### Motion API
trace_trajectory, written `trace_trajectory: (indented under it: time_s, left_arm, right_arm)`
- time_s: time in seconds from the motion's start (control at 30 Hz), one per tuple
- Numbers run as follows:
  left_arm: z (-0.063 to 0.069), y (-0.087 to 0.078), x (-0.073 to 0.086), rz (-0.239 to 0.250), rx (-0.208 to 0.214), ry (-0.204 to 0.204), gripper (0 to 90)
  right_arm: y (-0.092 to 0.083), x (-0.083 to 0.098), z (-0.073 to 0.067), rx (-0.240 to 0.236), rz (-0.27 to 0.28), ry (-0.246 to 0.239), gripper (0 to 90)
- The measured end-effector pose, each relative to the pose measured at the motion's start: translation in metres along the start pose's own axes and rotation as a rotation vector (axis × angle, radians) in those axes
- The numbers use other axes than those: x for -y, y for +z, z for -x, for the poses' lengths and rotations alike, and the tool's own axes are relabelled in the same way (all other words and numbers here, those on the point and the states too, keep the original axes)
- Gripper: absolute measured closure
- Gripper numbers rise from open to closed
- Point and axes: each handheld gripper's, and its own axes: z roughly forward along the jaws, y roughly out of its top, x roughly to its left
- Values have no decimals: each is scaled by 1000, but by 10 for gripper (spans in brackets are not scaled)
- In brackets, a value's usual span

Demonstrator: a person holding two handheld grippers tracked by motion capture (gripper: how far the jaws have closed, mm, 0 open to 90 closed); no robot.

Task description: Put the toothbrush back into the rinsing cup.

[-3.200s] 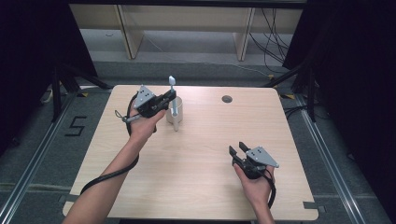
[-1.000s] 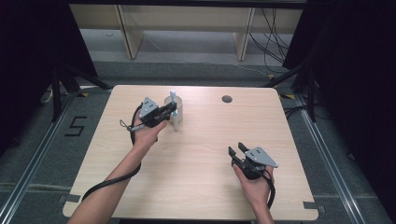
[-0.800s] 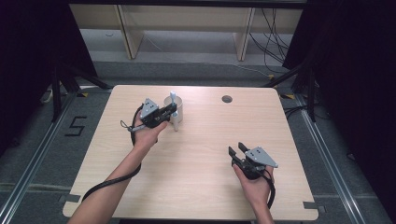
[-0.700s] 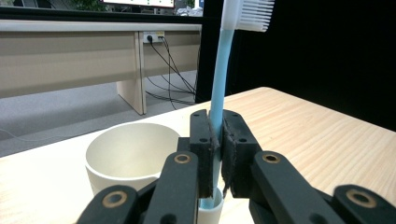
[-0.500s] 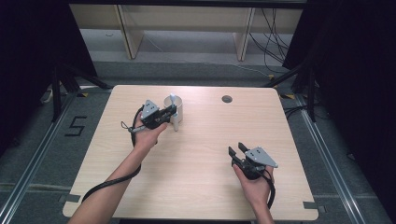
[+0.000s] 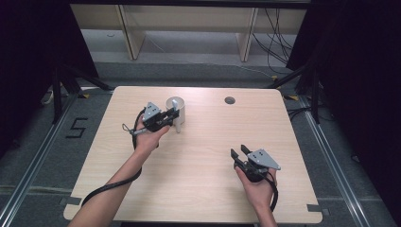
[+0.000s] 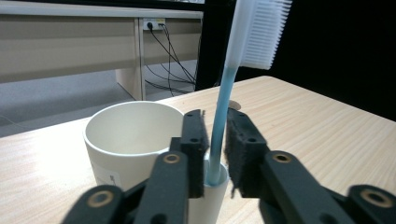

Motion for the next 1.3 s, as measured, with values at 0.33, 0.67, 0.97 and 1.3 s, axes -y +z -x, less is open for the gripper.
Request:
trace_trajectory:
  time_s: [0.33, 0.67, 0.97, 1.3]
  left_arm:
    - [1, -9, -4, -25, -16, 8, 450]
    - [2, -26, -4, -78, -13, 31, 383]
    - [-5, -50, -3, -95, -9, 24, 360]
    - [-7, -84, 7, -135, -26, 31, 356]
  right_arm:
    - [2, 0, 4, 0, 15, -40, 551]
    - [1, 1, 2, 4, -2, -17, 549]
    - [1, 1, 3, 6, -16, -10, 548]
    - [1, 2, 4, 10, -18, -21, 546]
